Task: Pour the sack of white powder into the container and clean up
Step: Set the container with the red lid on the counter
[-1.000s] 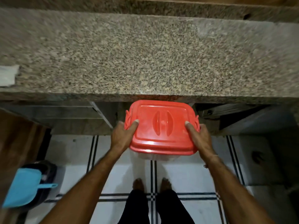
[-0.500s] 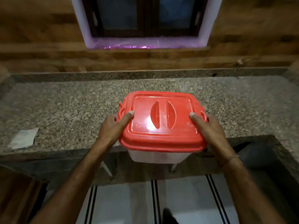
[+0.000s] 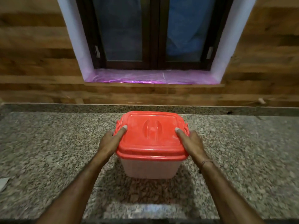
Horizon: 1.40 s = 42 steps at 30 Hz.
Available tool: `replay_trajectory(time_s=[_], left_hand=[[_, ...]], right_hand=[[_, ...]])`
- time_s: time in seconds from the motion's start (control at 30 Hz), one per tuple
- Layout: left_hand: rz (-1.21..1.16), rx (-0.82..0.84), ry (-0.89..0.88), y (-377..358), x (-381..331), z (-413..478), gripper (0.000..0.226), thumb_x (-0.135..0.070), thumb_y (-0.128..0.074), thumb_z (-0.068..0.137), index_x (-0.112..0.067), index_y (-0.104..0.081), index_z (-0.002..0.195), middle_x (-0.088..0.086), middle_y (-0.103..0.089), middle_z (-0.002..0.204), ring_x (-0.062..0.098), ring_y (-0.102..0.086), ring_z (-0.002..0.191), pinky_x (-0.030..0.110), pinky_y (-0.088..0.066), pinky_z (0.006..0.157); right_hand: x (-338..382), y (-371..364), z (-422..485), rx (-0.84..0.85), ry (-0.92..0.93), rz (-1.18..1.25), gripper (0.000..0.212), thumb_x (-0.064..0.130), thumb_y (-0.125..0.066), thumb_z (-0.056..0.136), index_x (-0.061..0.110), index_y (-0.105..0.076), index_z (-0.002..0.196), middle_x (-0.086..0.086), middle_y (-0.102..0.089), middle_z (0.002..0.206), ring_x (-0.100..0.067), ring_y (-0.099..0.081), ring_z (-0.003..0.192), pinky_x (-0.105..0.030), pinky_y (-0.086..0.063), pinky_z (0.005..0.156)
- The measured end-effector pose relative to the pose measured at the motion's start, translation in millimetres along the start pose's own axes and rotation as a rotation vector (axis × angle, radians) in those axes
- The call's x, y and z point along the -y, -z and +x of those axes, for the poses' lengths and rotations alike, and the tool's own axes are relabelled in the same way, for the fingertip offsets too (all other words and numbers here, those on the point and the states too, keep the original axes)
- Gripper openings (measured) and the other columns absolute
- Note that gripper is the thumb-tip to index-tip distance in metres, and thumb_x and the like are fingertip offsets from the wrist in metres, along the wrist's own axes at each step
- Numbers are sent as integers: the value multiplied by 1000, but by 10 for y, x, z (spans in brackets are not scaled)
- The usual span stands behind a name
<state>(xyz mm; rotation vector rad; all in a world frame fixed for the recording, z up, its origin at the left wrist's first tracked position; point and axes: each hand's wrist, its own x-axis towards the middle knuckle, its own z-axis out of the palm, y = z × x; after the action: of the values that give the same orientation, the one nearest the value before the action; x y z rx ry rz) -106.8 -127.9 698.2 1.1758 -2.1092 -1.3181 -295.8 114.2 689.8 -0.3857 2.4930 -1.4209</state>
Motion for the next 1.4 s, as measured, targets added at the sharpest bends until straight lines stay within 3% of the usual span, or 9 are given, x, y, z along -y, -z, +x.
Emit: replay_trajectory(time_s=[0.23,0.33,0.47,0.57,0.77,0.93,1.1,1.2,1.4], left_hand=[[77,-8,43,-15,153,495,86,-74,-30,99,-2,-75,83,11,-76,78,32,-73,76,37,-56,72],[66,2,42,35,151,548,81,-63,-26,105,-3,-72,76,7,-72,68,27,-70,65,32,-53,62],[-438,119,296,118,309,572,62,-48,-34,110,-12,-56,65,-6,-52,42,8,-48,32,17,-39,35],[-474,134,385,144,449,648,54,-39,-47,108,-10,-66,67,7,-66,61,12,-61,39,22,-47,40],[-381,193,13,168,169,723,48,-60,-45,102,-19,-68,109,3,-77,90,17,-77,73,30,-61,60],[-407,153,-38,79,138,695,19,-27,-66,98,-11,-73,106,-7,-80,80,5,-76,76,13,-53,55],[-382,134,-32,70,144,709,13,-32,-68,97,-19,-68,93,-4,-75,87,11,-71,79,25,-52,62],[-342,127,-40,88,153,733,13,-34,-67,97,-22,-66,95,-6,-71,91,11,-68,84,25,-48,66],[-344,101,-53,126,168,735,53,-41,-68,96,-21,-54,143,-4,-62,127,16,-62,109,27,-48,90]], right_hand=[[140,-200,353,71,75,-54,53,59,-55,92,25,-62,132,0,-72,113,-22,-72,99,-46,-61,90],[144,-224,397,84,49,-60,41,52,-55,99,24,-59,129,5,-67,103,-17,-70,91,-40,-62,80],[179,-268,367,105,25,-63,48,57,-53,100,26,-55,136,-1,-67,115,-21,-71,96,-40,-62,78],[268,-324,286,149,18,-34,32,53,-50,103,30,-52,127,3,-67,109,-17,-72,90,-32,-61,65],[332,-407,280,92,-18,21,45,56,-45,105,18,-69,109,1,-75,96,0,-73,69,-11,-50,51],[90,-491,501,-73,-106,-35,82,76,-30,88,4,-67,78,-12,-73,76,-33,-70,76,-38,-50,67],[-150,-503,649,-126,-266,76,52,42,-42,99,4,-72,81,-14,-74,79,-35,-70,76,-51,-55,69],[-148,-474,552,-73,-359,310,36,29,-47,100,7,-68,81,-7,-59,70,-24,-56,64,-38,-47,55],[147,-465,101,32,24,273,46,63,-34,106,27,-63,109,-5,-72,108,-20,-76,92,-46,-66,77]])
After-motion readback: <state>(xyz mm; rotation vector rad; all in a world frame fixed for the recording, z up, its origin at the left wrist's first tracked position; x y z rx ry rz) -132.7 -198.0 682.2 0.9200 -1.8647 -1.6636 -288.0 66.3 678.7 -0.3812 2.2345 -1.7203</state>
